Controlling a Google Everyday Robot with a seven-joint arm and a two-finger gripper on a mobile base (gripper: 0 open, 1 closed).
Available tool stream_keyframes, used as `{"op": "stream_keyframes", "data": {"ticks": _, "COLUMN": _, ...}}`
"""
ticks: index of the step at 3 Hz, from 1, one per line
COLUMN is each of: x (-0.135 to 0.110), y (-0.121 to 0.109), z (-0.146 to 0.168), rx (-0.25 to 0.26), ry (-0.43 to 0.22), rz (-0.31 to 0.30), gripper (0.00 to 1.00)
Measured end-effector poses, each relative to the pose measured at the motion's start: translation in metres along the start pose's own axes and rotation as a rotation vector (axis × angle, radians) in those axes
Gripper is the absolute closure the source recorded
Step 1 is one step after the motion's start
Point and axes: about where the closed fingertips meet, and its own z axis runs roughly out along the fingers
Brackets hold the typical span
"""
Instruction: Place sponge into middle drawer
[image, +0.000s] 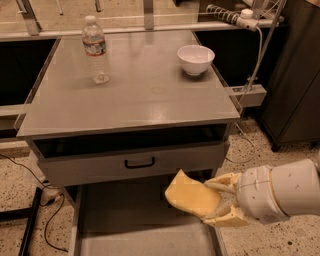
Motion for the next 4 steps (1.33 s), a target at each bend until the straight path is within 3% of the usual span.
{"op": "stream_keyframes", "data": {"ticks": 1, "x": 0.012, "y": -0.016, "z": 0.032, "rx": -0.032, "ry": 0.000, "rz": 0.021, "gripper": 1.00}}
{"op": "stream_keyframes", "data": {"ticks": 2, "x": 0.048, "y": -0.038, "z": 0.089, "rx": -0.072, "ry": 0.007, "rz": 0.052, "gripper": 1.00}}
{"op": "stream_keyframes", "data": {"ticks": 3, "x": 0.092, "y": -0.060, "z": 0.154, "rx": -0.063, "ry": 0.002, "rz": 0.062, "gripper": 1.00}}
{"op": "stream_keyframes", "data": {"ticks": 4, "x": 0.129, "y": -0.066, "z": 0.199, "rx": -0.014, "ry": 0.013, "rz": 0.048, "gripper": 1.00}}
